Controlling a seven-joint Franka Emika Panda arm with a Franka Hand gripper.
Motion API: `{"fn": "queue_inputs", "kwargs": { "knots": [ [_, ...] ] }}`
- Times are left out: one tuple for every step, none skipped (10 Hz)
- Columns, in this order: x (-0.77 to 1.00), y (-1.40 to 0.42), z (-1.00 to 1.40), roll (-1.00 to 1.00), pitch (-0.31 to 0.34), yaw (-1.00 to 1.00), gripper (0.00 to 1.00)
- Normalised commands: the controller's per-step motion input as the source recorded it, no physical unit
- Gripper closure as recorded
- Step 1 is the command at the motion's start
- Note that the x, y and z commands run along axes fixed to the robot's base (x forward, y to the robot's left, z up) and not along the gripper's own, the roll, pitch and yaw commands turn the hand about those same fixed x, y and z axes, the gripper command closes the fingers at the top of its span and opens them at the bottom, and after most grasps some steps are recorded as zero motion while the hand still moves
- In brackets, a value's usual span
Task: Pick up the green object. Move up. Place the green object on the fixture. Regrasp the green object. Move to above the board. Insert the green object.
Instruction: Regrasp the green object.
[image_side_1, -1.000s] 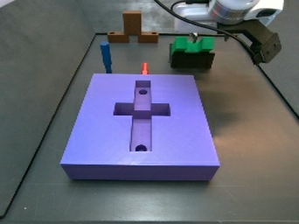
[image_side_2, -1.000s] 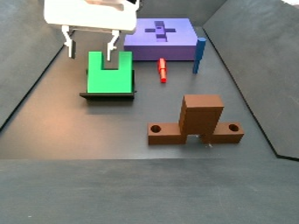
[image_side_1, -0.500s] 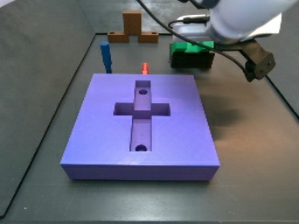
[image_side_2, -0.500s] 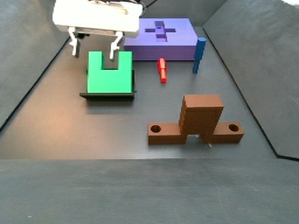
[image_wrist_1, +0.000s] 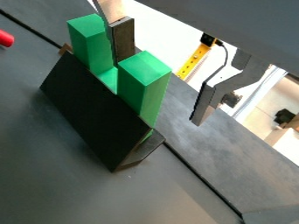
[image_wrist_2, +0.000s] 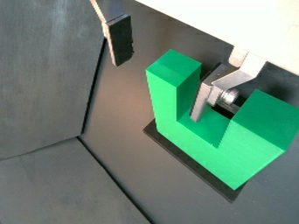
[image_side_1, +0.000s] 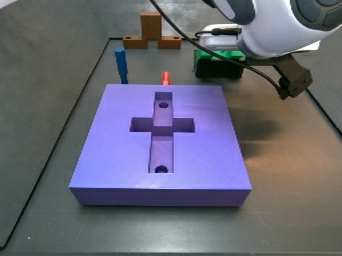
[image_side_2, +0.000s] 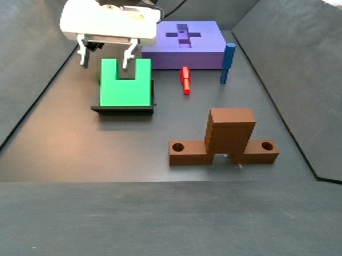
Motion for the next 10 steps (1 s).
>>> {"fn": "queue_inputs", "kwargs": {
  "knots": [
    [0.0,0.1,0.03,-0.66,-0.211,0.11,0.0],
    [0.0,0.1,0.0,-0.55,-0.154,0.09,0.0],
    [0.0,0.0,0.0,-0.21,0.0,0.0,0.0],
    [0.0,0.0,-0.15,-0.1,0.0,0.0,0.0],
    [0.0,0.0,-0.18,-0.09,-0.057,0.0,0.0],
    [0.0,0.0,0.0,-0.01,0.0,0.0,0.0],
    [0.0,0.0,0.0,0.0,0.0,0.0,0.0],
    [0.0,0.0,0.0,0.0,0.0,0.0,1.0],
    [0.0,0.0,0.0,0.0,0.0,0.0,1.0],
    [0.0,0.0,0.0,0.0,0.0,0.0,1.0]
  ]
}}
